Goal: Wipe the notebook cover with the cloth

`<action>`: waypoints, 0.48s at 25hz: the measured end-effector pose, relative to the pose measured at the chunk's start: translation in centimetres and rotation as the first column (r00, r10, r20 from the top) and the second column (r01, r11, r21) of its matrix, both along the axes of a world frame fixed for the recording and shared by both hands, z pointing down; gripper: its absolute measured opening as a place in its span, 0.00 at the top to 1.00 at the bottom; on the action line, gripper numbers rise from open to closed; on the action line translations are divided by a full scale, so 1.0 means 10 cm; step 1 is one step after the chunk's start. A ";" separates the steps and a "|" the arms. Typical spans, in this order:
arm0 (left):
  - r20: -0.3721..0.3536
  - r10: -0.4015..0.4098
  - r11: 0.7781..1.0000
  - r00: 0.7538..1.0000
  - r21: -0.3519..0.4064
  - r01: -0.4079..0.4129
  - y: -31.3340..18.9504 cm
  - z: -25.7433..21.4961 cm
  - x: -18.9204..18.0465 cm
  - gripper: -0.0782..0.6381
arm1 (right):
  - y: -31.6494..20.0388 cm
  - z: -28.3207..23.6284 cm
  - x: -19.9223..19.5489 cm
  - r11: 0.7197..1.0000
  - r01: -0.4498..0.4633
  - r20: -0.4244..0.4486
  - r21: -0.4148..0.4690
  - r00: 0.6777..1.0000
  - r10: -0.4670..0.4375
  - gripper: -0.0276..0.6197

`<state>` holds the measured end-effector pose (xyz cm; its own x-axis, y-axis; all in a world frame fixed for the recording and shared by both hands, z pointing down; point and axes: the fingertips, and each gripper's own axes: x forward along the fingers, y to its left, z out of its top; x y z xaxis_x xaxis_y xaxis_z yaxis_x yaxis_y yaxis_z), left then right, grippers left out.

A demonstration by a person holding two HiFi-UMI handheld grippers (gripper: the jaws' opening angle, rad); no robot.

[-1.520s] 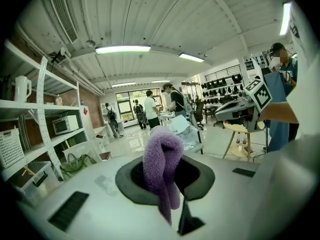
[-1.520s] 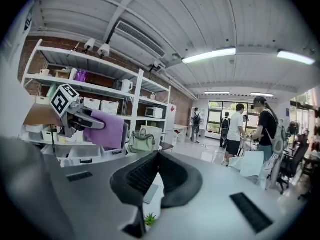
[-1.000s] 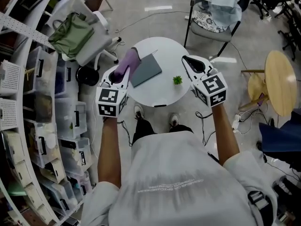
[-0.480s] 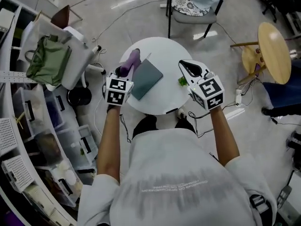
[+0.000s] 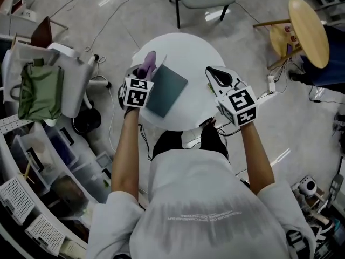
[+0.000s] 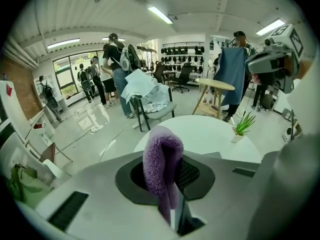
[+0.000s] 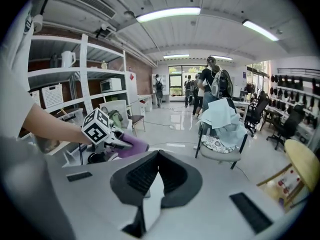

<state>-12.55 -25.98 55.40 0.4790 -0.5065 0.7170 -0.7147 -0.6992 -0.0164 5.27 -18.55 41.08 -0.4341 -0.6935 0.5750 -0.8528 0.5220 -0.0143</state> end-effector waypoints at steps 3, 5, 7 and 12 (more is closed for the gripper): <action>0.039 0.037 0.998 0.999 -0.044 -0.035 -0.05 0.30 0.06 0.82 | 0.03 0.18 0.01 0.999 -0.026 -0.012 -0.031 1.000 0.025 0.95; 0.080 0.080 0.996 0.994 -0.053 -0.076 -0.05 0.46 0.13 0.82 | 0.08 0.28 0.04 0.998 -0.039 -0.015 -0.051 0.999 0.039 0.95; 0.105 0.119 0.991 0.987 -0.065 -0.113 -0.02 0.59 0.22 0.82 | 0.12 0.35 0.09 0.996 -0.055 -0.011 -0.070 0.998 0.054 0.95; 0.049 0.125 0.983 0.991 -0.145 -0.117 0.19 0.82 0.44 0.82 | 0.19 0.49 0.15 0.994 -0.057 -0.013 -0.095 0.998 0.056 0.95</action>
<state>-8.13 -24.12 63.60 0.4864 -0.3390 0.8053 -0.6253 -0.7788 0.0498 6.78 -16.64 45.99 -0.3894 -0.6583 0.6442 -0.8812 0.4697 -0.0528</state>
